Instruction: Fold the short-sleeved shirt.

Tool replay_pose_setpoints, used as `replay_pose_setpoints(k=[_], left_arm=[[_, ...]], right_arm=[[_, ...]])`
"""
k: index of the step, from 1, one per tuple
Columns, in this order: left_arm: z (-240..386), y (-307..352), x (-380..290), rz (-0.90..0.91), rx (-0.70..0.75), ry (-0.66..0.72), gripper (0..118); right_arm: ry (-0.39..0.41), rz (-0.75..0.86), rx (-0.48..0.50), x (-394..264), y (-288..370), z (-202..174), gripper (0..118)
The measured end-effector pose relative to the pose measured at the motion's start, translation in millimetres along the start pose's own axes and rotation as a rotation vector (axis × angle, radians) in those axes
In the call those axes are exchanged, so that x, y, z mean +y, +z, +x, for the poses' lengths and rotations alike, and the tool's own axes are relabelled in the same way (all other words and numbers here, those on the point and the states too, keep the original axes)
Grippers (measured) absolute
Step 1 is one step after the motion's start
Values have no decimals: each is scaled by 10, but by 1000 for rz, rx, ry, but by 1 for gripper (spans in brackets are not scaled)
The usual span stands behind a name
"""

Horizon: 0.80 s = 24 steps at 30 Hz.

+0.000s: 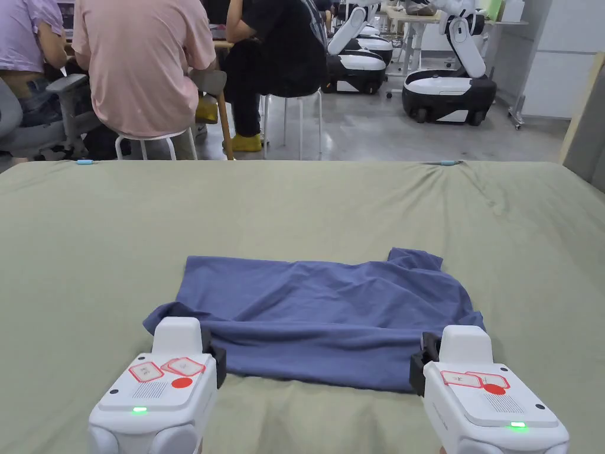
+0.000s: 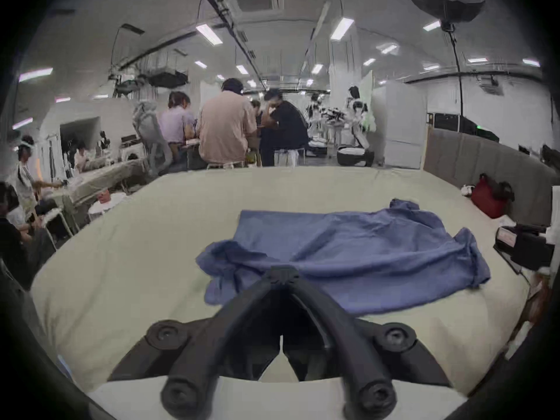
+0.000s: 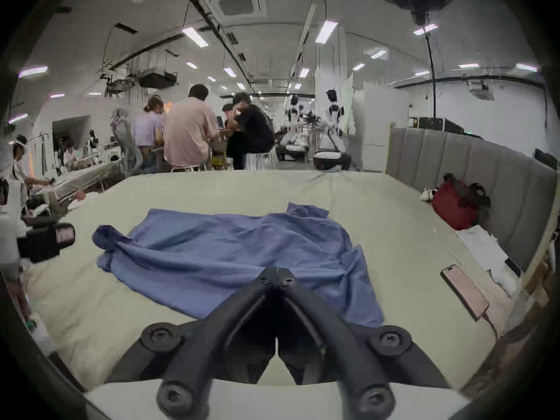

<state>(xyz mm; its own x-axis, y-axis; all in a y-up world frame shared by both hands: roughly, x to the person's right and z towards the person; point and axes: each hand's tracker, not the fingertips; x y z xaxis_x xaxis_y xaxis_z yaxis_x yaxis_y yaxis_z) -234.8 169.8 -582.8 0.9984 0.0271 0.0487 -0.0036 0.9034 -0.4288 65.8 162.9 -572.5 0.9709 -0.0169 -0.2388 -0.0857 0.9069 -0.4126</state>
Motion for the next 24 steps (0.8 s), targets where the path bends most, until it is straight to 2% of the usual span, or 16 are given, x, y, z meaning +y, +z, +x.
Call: replay_pose_setpoints(k=[1,4,7,11,12,13,14,17,18,19,20,24], left_arm=[[-60,14,-15,-36,-29,32,0],[-357,-70,-138,-121,57,40,0],[-733,-242,-206,-223,64,155,0],[-917,-513,-170,-270,31,147,0],[-965,-619,-144,-279,29,158,4],[-979,-704,-114,-283,25,178,26],[-1001,-779,-86,-288,28,187,74],[-1036,-1104,-2,-297,46,193,99],[-1043,-1224,27,-298,73,162,111],[-1052,-1346,51,-306,103,135,109],[-1060,-1452,60,-319,115,128,100],[-1036,-2010,-18,-469,115,76,76]], right_arm=[[2,-18,8,8,-16,-19,0],[20,-6,-17,18,-46,-67,0],[-8,-17,-12,18,-72,-16,0],[-28,-28,-22,-16,-123,74,0],[-34,-33,-25,-24,-150,95,0],[-35,-39,-27,-25,-188,110,0],[-33,-42,-30,-26,-213,120,0],[-33,-52,-52,-60,-169,297,0],[-33,-59,-58,-67,-196,340,0],[-35,-61,-70,-108,-123,468,0],[-33,-65,-84,-122,-127,513,0],[-14,-125,-136,-205,-153,773,0]])
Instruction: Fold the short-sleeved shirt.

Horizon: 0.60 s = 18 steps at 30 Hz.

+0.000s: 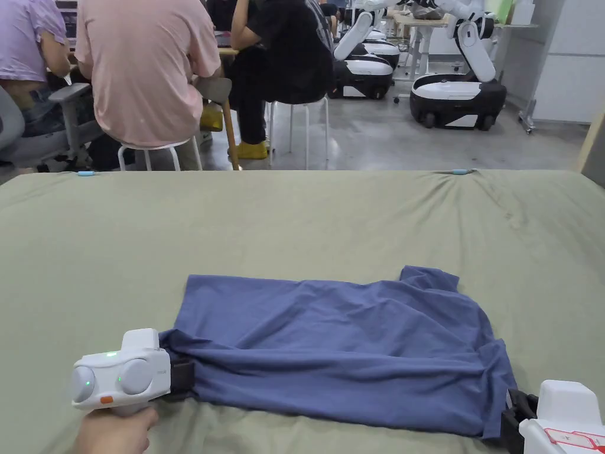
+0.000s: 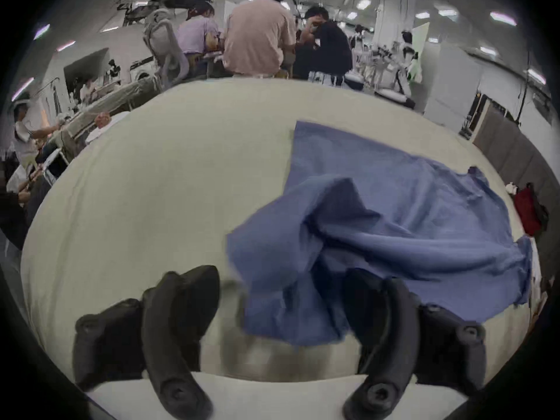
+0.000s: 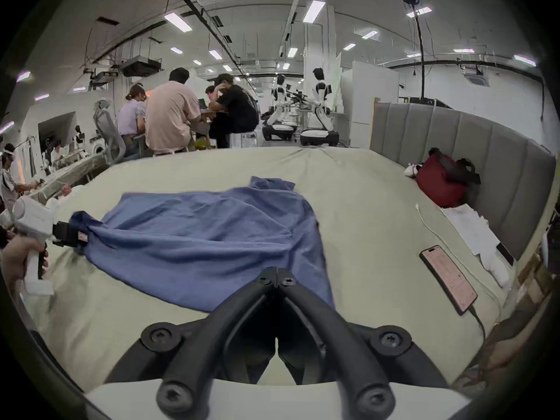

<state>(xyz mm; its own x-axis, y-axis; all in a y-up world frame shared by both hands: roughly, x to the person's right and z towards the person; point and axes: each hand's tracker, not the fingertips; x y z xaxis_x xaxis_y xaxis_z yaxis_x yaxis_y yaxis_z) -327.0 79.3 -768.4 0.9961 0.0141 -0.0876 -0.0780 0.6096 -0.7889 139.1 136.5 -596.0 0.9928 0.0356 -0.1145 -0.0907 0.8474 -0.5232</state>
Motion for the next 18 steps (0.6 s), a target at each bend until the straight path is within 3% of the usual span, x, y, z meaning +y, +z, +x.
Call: replay_pose_setpoints(k=[1,3,4,5,6,7,8,9,10,13,15,16,17,18], left_arm=[[99,-87,-54,-75,4,-66,76],[201,28,-15,-22,60,-155,72],[232,118,22,-30,38,-174,58],[293,230,13,-20,38,-196,26],[310,318,19,11,15,-206,7],[318,403,34,26,-18,-166,7],[322,458,38,31,10,-158,7],[335,578,37,65,2,-174,7],[340,655,38,80,-4,-171,7],[308,791,48,102,-24,-143,7],[296,786,19,97,-29,-137,7],[285,785,-9,91,-30,-132,7],[233,745,-7,77,-39,-123,7],[214,767,-39,74,-40,-118,7]], right_arm=[[5,-14,-18,-9,-40,57,0],[-12,-27,-36,-22,-76,233,0],[-19,-34,-40,-22,-110,293,0],[-28,-37,-42,-21,-147,330,1],[-46,-37,-39,-20,-199,375,12],[-82,-56,-5,-20,-243,456,42],[-98,-85,19,-18,-302,477,95],[-113,-94,52,-46,-394,479,117],[-108,-83,68,-91,-468,459,118],[-41,-178,54,-183,-767,405,107],[-43,-257,95,-240,-976,434,48],[-78,-294,153,-255,-1028,469,44],[-78,-238,112,-200,-928,502,14],[-89,-190,131,-138,-815,543,8]])
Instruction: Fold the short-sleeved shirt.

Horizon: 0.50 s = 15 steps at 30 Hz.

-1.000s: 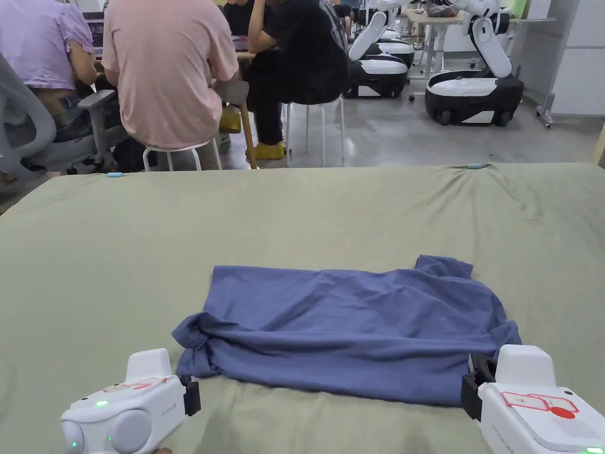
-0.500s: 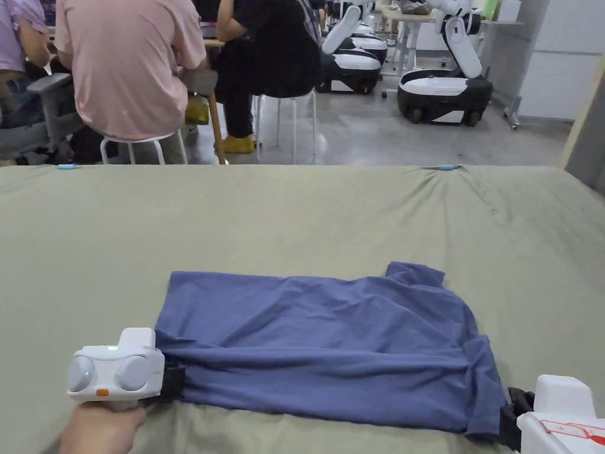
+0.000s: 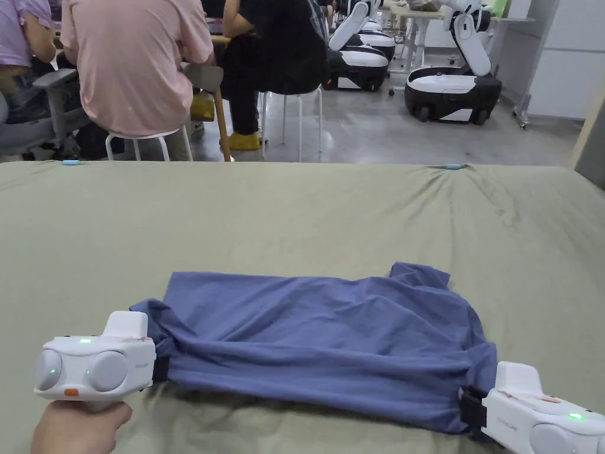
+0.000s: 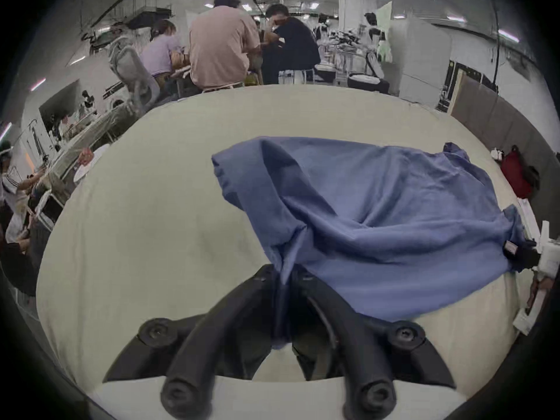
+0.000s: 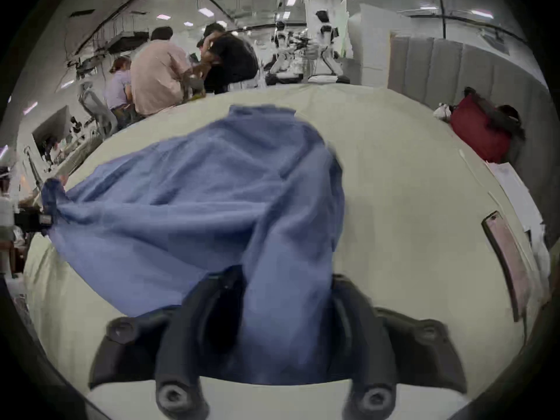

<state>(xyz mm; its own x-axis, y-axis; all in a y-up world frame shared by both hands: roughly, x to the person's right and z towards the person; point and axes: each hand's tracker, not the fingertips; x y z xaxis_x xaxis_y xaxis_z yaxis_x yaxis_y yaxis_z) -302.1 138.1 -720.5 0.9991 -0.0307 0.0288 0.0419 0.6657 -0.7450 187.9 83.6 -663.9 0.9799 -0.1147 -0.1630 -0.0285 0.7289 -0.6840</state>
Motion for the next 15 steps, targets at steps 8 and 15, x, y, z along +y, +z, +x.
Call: replay_pose_setpoints(k=[8,15], left_arm=[[-207,520,-284,12,-90,107,7],[-189,380,-735,-36,-86,179,23]], right_arm=[[87,0,40,236,819,172,8],[124,-63,29,-51,636,-50,18]])
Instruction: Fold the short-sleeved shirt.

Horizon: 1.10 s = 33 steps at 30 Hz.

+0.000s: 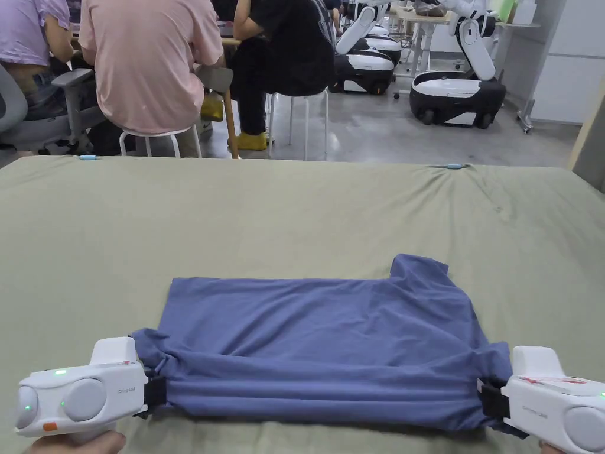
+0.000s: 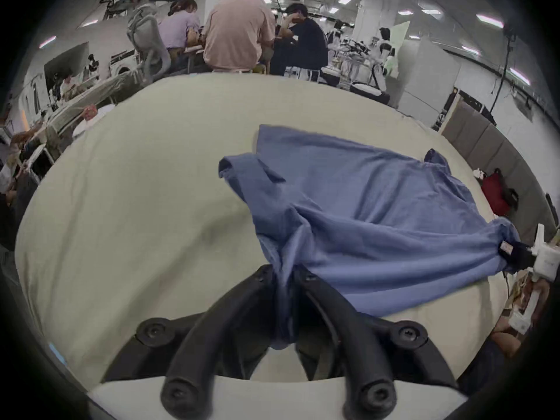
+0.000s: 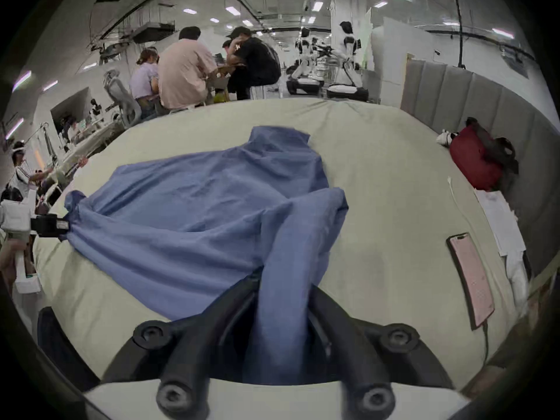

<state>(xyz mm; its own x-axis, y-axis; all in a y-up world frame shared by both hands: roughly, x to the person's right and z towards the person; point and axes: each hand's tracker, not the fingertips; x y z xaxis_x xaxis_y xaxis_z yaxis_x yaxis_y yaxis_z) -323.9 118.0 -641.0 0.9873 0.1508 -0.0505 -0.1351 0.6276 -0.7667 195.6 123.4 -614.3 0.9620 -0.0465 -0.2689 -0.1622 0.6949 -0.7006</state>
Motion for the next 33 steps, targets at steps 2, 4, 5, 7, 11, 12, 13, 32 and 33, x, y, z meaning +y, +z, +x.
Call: replay_pose_setpoints(k=[2,4,5,7,11,12,13,32,33], left_arm=[[-45,-63,-97,-17,22,-19,81],[-156,40,-131,3,22,8,97],[-184,143,-116,44,15,35,95],[-101,373,-89,163,75,31,95],[360,691,-15,340,42,-71,80],[507,716,5,398,50,-115,61],[635,737,15,432,67,-166,31],[317,-775,1594,151,115,-219,3],[298,-968,1703,112,131,-236,22]], right_arm=[[-47,-10,39,-53,-73,-8,89],[-76,32,29,-75,103,-19,118],[-82,97,15,-68,219,-48,115],[-87,175,-56,31,398,-213,115],[-46,319,-88,242,550,-777,113],[-19,347,-75,290,569,-960,106],[1,381,-53,312,576,-1094,88],[79,325,0,1011,-483,-895,0],[81,323,-4,1044,-543,-852,0]])
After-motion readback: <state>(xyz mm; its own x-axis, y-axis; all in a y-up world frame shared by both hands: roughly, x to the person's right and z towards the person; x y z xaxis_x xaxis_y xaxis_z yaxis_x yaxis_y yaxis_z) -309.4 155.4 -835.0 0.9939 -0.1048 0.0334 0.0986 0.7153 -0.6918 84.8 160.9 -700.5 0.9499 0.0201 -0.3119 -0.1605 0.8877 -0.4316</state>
